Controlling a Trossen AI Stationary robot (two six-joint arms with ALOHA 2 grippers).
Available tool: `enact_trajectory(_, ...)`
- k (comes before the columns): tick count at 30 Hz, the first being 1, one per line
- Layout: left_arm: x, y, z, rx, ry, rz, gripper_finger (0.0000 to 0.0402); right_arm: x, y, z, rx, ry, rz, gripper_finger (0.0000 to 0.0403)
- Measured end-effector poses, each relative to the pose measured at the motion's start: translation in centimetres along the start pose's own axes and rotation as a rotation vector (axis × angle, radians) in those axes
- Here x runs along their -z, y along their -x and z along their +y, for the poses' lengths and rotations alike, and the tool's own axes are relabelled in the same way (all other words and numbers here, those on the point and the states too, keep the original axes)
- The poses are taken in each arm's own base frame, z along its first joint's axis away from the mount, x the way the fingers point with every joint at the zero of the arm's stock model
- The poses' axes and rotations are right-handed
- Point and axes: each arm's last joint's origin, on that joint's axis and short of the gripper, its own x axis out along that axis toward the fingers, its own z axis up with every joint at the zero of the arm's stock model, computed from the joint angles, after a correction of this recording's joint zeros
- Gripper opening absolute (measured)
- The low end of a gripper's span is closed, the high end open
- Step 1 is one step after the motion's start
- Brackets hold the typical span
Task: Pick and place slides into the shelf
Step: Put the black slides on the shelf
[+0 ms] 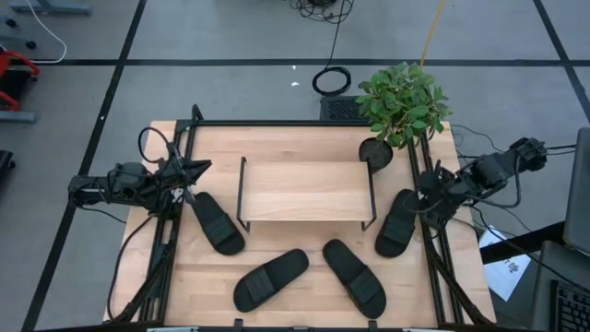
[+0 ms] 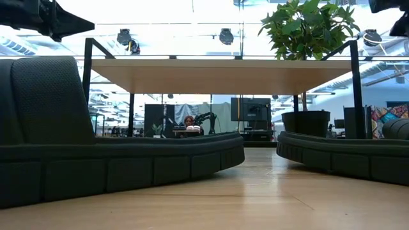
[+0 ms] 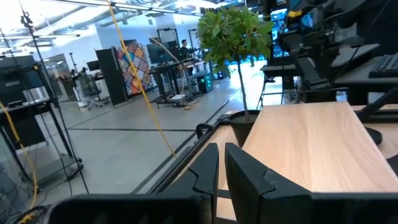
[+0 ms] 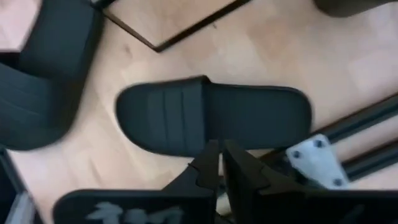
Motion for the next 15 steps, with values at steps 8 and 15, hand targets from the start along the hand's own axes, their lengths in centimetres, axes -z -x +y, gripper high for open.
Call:
enact_trajectory(8,0.0,0.0,0.0,0.004,0.002,0.003,0.0037,-0.4,-2.4,0.4,-0.063,-0.032,0.025,0.0143)
enact_trajectory(15,0.0,0.0,0.0,0.005,0.002,0.004,0.0037,-0.8,-5.2,0.4,-0.139,-0.044,0.095,0.0220)
